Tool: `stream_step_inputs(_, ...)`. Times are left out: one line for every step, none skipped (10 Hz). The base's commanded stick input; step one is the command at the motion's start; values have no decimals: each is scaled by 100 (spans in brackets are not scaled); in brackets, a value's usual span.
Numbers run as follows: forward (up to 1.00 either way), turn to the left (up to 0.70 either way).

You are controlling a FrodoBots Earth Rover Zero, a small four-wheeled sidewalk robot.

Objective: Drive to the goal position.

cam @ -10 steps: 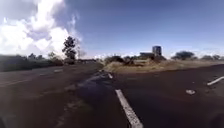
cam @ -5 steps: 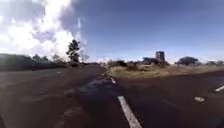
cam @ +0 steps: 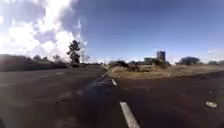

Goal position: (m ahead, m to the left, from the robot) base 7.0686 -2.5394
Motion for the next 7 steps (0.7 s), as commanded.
stream_step_inputs(50, 0)
stream_step_inputs(50, 0)
stream_step_inputs(50, 0)
stream_step_inputs(50, 0)
stream_step_inputs(50, 0)
stream_step_inputs(50, 0)
stream_step_inputs(50, 0)
